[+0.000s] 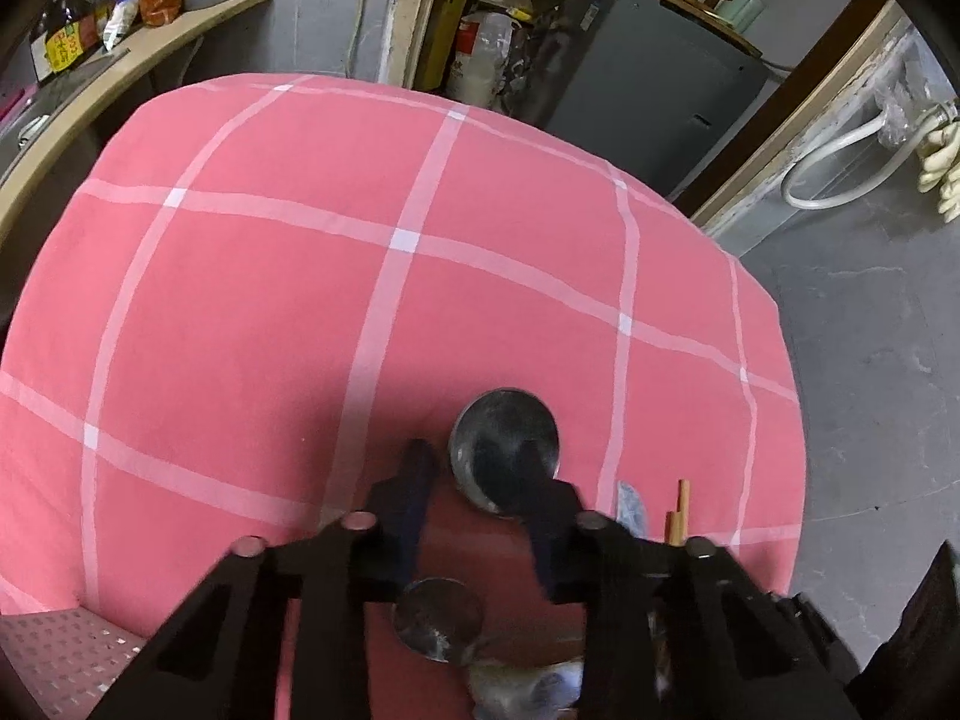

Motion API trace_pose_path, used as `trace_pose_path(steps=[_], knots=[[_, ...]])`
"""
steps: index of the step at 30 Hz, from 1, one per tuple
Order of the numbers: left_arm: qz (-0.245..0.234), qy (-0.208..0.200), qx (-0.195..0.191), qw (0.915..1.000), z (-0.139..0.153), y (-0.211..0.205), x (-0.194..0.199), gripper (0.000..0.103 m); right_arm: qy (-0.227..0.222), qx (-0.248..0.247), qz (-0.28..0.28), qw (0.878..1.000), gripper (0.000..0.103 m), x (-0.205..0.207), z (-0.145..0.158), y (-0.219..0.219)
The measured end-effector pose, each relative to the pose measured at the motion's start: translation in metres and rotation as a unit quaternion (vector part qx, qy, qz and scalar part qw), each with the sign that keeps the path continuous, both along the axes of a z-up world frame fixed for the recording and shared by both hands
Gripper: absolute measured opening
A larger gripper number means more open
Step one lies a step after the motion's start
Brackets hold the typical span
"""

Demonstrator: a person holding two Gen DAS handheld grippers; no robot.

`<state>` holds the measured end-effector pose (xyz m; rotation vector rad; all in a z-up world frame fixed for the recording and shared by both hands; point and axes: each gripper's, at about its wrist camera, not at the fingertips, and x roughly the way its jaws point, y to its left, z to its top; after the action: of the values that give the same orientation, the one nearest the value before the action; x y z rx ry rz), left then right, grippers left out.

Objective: Organize utensils
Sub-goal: 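Close the left gripper on a silver spoon while the right gripper grasps a wooden chopstick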

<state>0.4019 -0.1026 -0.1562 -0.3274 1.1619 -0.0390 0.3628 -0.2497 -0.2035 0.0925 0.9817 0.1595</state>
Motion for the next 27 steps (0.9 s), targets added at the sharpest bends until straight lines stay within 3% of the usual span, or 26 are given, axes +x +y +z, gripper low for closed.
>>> trace_pose_path(steps=[3, 5, 12, 14, 15, 18, 22, 27], knots=[[-0.004, 0.006, -0.004, 1.0000, -0.003, -0.002, 0.006, 0.013, -0.003, -0.022, -0.006, 1.000, 0.033, -0.004, 0.003, 0.004], [-0.004, 0.006, -0.002, 1.0000, -0.005, -0.001, 0.006, 0.008, 0.000, -0.031, -0.011, 0.999, 0.023, -0.005, 0.004, 0.000], [-0.021, 0.007, -0.010, 0.9997, -0.005, -0.004, 0.005, 0.006, 0.005, 0.010, -0.017, 1.000, 0.007, -0.013, 0.006, -0.021], [-0.026, 0.013, -0.044, 0.9986, -0.008, -0.002, 0.006, 0.006, 0.012, 0.020, -0.029, 0.999, 0.006, -0.015, 0.006, -0.028], [-0.028, 0.018, -0.059, 0.9977, -0.011, -0.002, 0.007, 0.006, 0.019, 0.049, -0.037, 0.998, 0.006, -0.015, 0.005, -0.037], [-0.026, 0.025, -0.075, 0.9966, -0.015, -0.003, 0.009, 0.006, 0.038, 0.101, -0.046, 0.993, 0.006, -0.012, -0.003, -0.052], [-0.036, 0.030, -0.070, 0.9964, -0.017, -0.009, 0.014, 0.007, 0.055, 0.123, -0.045, 0.990, 0.007, -0.009, -0.005, -0.055], [-0.055, 0.026, -0.038, 0.9974, -0.016, -0.023, 0.018, 0.007, 0.067, 0.132, -0.064, 0.987, 0.007, -0.010, -0.010, -0.053]])
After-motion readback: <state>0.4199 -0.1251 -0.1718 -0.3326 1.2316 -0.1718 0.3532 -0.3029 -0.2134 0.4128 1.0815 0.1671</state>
